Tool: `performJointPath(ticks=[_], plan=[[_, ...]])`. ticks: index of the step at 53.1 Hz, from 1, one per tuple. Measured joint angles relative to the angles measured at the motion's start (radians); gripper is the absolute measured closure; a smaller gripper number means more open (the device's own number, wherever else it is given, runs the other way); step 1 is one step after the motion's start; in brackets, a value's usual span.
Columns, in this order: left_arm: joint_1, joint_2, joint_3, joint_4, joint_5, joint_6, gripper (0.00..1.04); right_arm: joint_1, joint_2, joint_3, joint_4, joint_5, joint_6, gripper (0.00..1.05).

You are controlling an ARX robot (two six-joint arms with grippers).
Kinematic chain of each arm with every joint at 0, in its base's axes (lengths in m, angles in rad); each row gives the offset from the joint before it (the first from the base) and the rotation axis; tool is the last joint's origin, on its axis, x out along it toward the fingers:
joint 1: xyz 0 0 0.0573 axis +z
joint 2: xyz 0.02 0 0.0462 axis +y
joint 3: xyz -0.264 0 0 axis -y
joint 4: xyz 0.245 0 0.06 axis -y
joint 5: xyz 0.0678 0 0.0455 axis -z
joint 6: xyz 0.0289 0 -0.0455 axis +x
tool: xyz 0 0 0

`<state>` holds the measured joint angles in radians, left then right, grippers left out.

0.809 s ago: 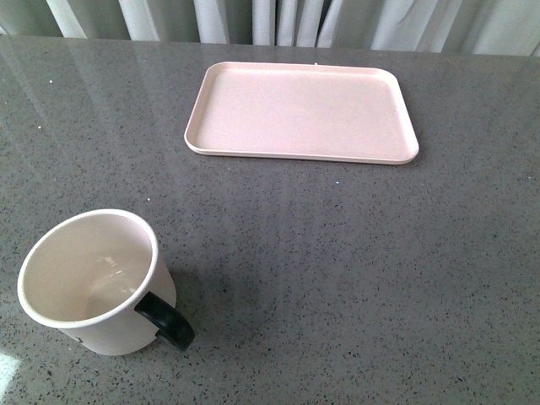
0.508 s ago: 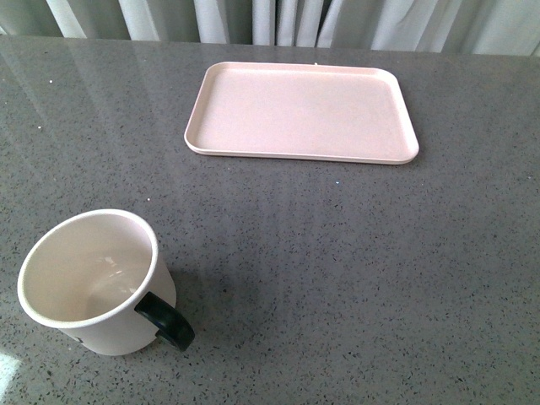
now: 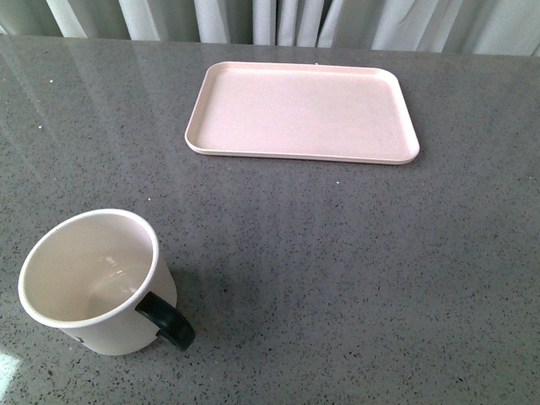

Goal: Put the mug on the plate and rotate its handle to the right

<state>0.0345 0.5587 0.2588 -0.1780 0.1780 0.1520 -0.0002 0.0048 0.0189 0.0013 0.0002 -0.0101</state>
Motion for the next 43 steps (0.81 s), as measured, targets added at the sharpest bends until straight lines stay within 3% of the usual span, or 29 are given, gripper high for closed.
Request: performJointPath(ticks=[1, 6, 14, 43], plan=[[-0.023, 0.427, 0.153, 0.149, 0.035, 0.038, 0.09, 0.000, 0.000, 0.000, 0.000, 0.000, 0.000, 0.09], [-0.062, 0.539, 0.169, 0.183, 0.011, 0.043, 0.09, 0.000, 0.000, 0.000, 0.000, 0.000, 0.000, 0.09], [-0.097, 0.627, 0.190, 0.218, -0.016, 0.041, 0.09, 0.000, 0.000, 0.000, 0.000, 0.000, 0.000, 0.09], [-0.133, 0.789, 0.218, 0.195, 0.097, 0.037, 0.09, 0.000, 0.000, 0.000, 0.000, 0.000, 0.000, 0.09]])
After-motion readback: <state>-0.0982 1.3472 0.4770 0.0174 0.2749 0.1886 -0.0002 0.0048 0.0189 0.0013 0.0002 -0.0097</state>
